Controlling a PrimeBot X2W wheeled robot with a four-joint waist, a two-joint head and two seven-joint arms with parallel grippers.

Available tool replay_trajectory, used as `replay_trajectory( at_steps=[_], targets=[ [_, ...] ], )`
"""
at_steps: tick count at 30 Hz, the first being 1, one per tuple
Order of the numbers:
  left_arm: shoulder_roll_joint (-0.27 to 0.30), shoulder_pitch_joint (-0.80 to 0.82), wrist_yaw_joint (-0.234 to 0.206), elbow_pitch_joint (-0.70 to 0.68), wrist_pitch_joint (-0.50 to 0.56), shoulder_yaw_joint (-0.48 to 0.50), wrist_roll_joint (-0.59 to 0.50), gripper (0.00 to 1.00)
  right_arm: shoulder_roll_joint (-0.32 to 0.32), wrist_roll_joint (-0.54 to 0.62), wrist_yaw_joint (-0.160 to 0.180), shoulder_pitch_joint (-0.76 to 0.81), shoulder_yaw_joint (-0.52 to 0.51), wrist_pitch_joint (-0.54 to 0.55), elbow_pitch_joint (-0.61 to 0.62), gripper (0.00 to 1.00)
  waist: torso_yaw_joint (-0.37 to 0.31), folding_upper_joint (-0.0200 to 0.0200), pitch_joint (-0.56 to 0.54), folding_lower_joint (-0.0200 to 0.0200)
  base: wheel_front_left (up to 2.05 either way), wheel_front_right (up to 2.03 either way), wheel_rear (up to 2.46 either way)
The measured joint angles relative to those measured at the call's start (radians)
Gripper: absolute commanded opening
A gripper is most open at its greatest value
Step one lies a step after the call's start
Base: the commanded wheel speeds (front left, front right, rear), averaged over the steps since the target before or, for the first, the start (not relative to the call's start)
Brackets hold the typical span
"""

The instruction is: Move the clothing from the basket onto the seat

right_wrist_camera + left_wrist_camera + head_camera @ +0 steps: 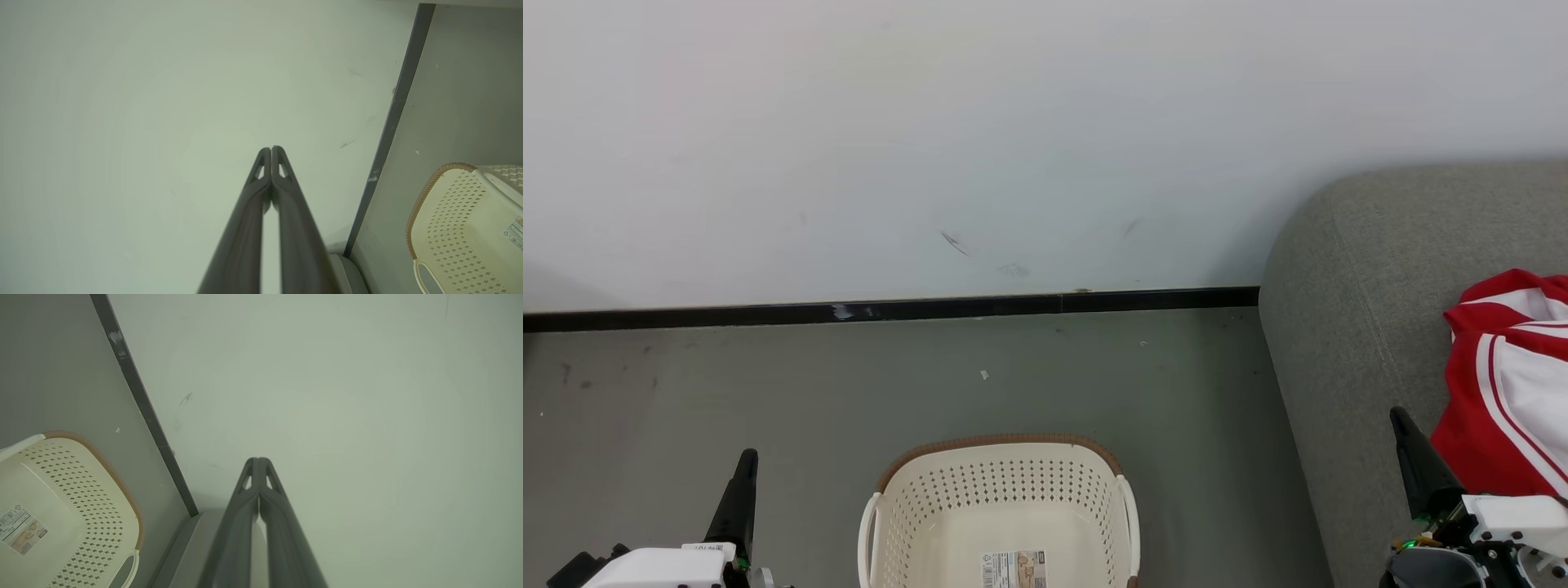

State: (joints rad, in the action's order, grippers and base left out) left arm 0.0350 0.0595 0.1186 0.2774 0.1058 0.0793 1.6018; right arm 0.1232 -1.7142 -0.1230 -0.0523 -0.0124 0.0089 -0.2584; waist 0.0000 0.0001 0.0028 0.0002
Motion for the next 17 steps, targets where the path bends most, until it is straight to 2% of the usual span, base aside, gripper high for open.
replay_trajectory(
  at_steps=[17],
  targets=[
    [0.0, 0.0, 0.0, 0.001, 0.0, 0.001, 0.0, 0.0, -0.002, 0.001, 0.0, 0.0, -0.003, 0.0, 0.0, 0.0, 0.0, 0.0, 0.0, -0.0001, 0.0, 0.0, 0.0]
  ],
)
